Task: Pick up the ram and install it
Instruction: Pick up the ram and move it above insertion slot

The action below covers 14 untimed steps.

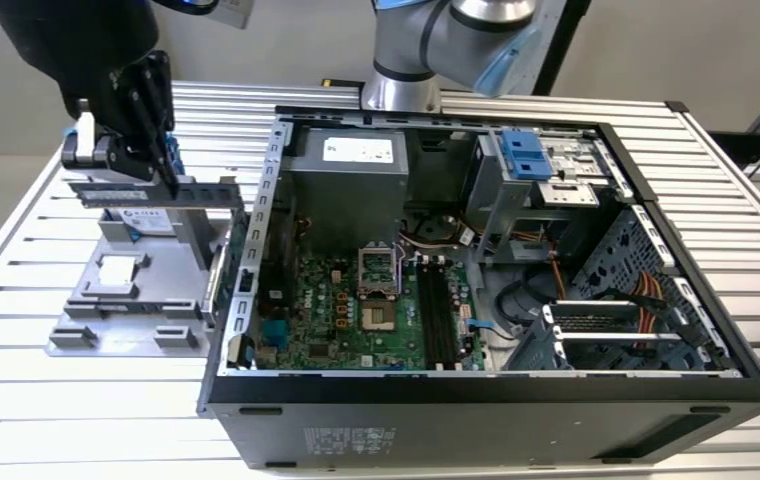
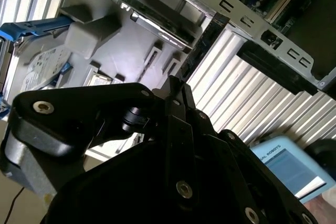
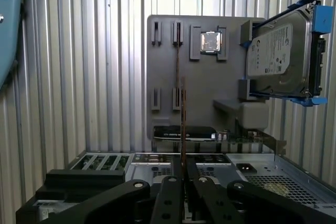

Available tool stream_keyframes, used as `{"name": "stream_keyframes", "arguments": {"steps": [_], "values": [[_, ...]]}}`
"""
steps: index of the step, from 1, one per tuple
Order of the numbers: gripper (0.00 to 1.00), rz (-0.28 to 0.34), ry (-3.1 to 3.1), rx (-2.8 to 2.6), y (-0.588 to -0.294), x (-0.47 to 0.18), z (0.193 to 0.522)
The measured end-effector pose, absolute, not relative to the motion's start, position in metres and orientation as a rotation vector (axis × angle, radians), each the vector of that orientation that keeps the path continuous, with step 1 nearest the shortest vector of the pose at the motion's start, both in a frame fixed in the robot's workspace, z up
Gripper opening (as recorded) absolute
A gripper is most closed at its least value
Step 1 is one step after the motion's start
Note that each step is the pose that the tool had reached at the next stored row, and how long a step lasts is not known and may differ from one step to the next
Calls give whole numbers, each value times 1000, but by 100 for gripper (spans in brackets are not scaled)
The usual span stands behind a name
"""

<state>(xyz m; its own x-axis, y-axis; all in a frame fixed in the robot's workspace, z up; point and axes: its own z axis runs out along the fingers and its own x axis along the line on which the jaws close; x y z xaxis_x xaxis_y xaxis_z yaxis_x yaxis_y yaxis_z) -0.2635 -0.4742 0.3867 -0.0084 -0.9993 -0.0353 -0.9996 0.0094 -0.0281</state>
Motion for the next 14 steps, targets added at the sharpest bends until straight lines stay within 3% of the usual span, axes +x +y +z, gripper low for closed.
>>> {"name": "stream_keyframes", "arguments": {"steps": [14], "values": [[0,7,2200,-2180,-474,-252,387]]}}
